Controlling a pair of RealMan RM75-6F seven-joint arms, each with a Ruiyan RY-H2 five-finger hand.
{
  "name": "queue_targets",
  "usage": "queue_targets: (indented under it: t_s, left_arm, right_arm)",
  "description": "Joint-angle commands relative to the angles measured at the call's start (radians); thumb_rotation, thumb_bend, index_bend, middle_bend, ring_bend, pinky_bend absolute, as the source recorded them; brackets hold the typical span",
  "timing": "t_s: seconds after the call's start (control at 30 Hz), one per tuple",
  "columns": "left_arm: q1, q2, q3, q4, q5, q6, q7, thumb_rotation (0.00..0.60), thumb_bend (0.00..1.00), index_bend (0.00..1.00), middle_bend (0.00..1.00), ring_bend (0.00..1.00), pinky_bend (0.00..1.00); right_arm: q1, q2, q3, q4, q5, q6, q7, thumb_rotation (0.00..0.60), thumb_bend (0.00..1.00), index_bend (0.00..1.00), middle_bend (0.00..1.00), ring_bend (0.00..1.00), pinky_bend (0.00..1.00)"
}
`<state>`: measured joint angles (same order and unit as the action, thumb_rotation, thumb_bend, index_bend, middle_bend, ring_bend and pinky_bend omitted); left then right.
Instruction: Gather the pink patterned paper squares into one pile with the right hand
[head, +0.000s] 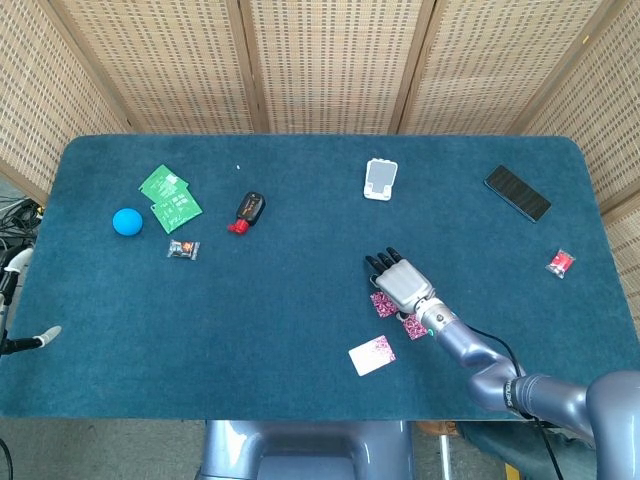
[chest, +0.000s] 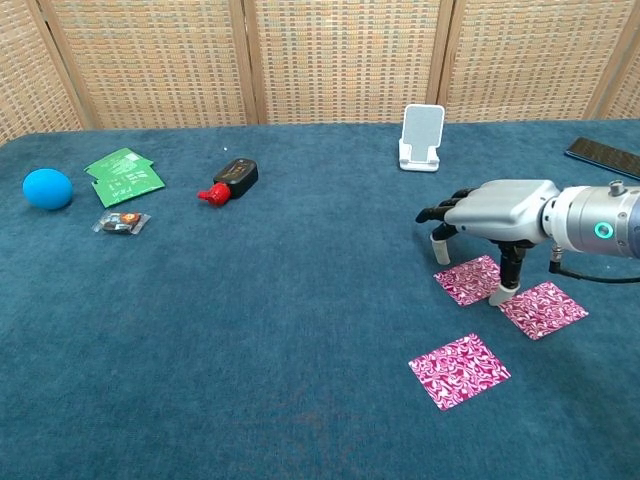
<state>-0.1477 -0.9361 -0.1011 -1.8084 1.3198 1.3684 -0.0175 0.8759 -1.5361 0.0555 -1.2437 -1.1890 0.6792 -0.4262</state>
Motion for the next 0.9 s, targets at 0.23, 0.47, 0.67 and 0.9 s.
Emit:
queue_targets:
  t_s: [0.23,0.47,0.67,0.9]
  left_arm:
    - [0.002,0.003,0.0,0.002,0.003,0.002,-0.012,0.6,0.0,0.0,0.0,0.0,0.0]
    - [0.003,0.005,0.0,0.003,0.006,0.002,-0.02,0.6,0.0,0.0,0.0,0.0,0.0]
    - [0.003,0.005,0.001,0.002,0.009,0.003,-0.019,0.6,0.0,0.0,0.0,0.0,0.0]
    - [0.003,0.005,0.001,0.001,0.009,0.004,-0.019,0.6,0.0,0.0,0.0,0.0,0.0]
  right_arm:
    - [0.003,-0.025,-0.002,0.027,0.006,0.004,-0.008,0.6,0.15,0.38,0.0,0.09,0.07]
    - [0.002,-0.03,-0.002,0.029,0.014,0.004,-0.006,0.6,0.17,0.43,0.0,0.09,0.08]
    - [0.002,-0.038,0.002,0.033,0.009,0.01,0.008,0.6,0.21,0.49,0.0,0.09,0.08]
    - [0.003,-0.047,0.008,0.042,-0.002,0.019,0.023,0.6,0.26,0.52,0.0,0.1,0.08]
